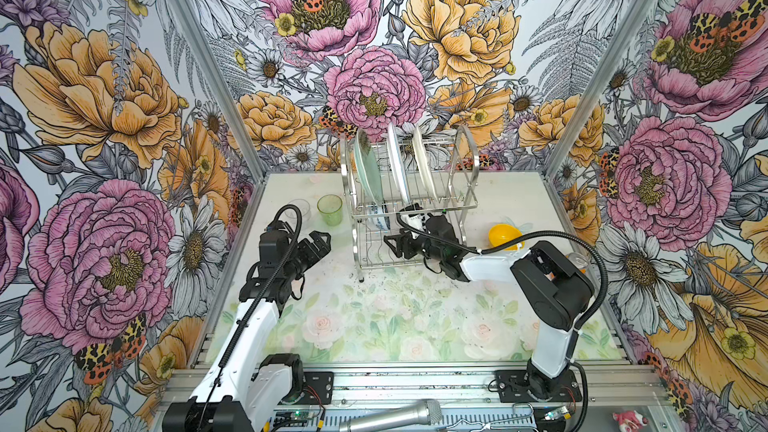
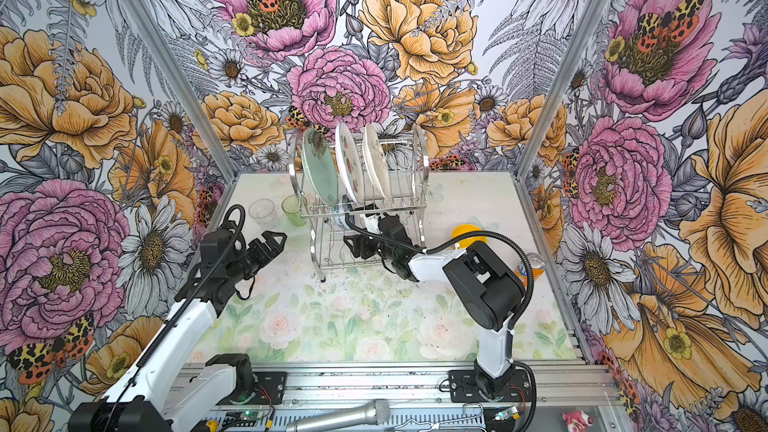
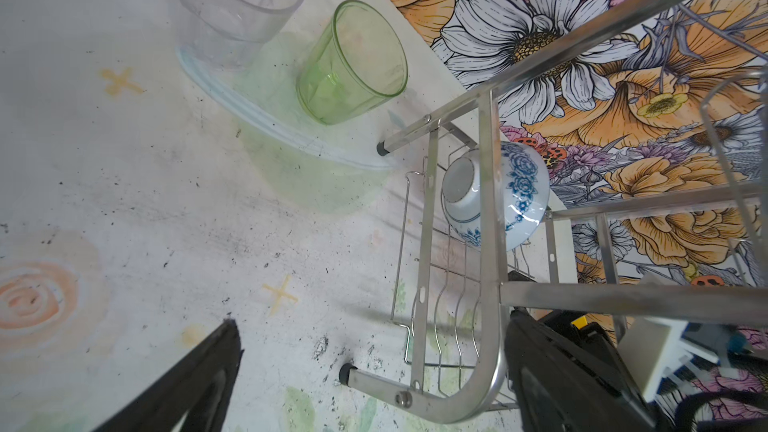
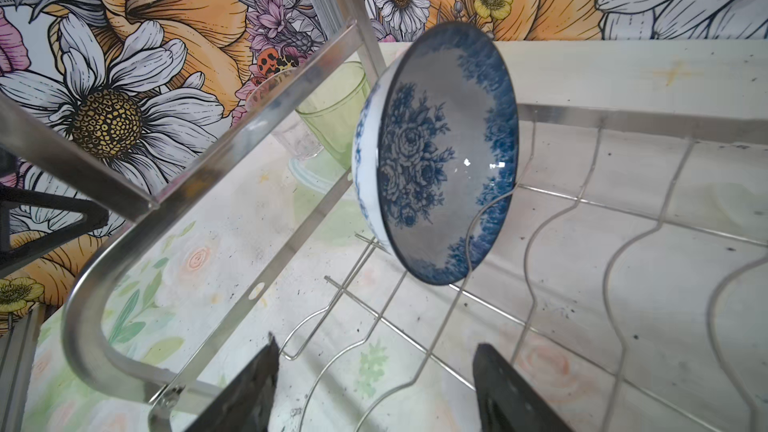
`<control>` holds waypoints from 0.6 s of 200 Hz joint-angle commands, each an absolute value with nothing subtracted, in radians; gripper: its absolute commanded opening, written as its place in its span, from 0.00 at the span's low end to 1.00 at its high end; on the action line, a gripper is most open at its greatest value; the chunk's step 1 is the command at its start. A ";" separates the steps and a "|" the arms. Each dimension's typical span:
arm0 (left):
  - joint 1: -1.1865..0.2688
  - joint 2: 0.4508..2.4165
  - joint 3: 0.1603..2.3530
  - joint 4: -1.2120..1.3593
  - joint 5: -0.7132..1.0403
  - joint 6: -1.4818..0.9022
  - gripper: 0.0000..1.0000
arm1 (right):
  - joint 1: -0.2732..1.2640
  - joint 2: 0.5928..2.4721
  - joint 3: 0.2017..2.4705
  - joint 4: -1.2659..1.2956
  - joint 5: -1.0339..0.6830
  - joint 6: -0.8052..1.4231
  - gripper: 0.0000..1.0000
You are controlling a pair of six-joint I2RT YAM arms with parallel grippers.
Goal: Unload the mixed dishes from the dish rack
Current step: 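Reach the right gripper into the rack around the blue-and-white bowl rim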
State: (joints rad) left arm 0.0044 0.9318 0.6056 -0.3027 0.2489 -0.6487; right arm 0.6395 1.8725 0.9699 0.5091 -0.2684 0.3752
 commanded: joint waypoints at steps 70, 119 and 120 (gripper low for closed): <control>0.003 0.911 0.597 -0.314 0.282 -0.654 0.99 | 0.594 1.955 1.090 0.530 -0.366 0.356 0.76; -0.007 0.890 0.594 -0.314 0.279 -0.667 0.99 | 0.577 1.968 1.120 0.524 -0.403 0.355 0.73; -0.008 0.890 0.595 -0.314 0.279 -0.667 0.99 | 0.577 1.969 1.122 0.523 -0.403 0.355 0.72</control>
